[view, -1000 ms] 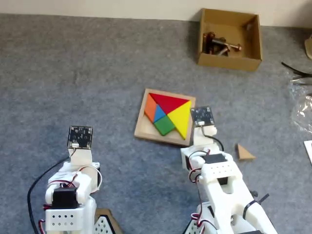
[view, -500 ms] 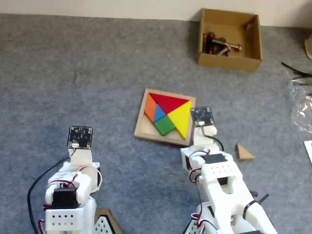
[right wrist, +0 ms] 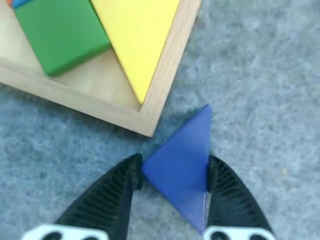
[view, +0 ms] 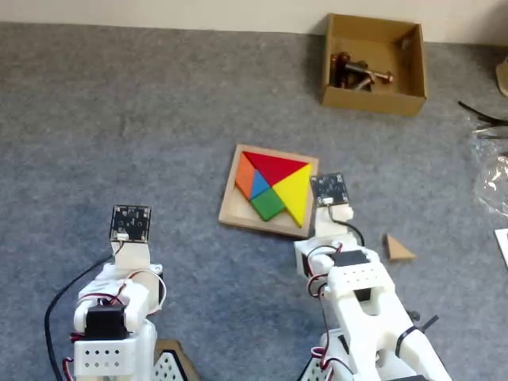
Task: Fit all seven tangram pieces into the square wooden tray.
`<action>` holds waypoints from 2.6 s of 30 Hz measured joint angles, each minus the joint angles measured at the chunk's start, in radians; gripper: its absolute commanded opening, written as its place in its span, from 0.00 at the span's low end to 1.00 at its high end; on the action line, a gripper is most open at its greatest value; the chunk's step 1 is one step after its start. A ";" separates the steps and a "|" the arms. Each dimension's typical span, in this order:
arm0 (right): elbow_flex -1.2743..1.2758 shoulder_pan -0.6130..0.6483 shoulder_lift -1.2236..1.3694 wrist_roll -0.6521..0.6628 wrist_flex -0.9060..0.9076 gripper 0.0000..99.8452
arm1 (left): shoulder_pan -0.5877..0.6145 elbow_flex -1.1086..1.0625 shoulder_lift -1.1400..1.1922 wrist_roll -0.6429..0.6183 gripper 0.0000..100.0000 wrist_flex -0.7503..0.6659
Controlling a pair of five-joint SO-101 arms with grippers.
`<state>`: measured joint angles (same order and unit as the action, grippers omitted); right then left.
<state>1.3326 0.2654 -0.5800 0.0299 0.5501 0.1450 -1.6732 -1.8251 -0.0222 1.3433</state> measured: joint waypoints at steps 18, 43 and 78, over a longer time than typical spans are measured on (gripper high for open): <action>-0.020 0.000 -0.006 0.000 0.117 0.00 | 0.000 0.000 0.000 0.000 0.01 0.000; -0.436 0.089 0.012 0.000 0.485 0.00 | 0.000 0.000 0.000 0.000 0.01 0.000; -1.191 0.354 0.807 -0.055 0.568 0.00 | 0.000 0.000 0.000 0.000 0.01 0.000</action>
<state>0.1419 0.6199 0.2271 -0.0253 1.1178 0.1450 -1.6732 -1.8251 -0.0222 1.3433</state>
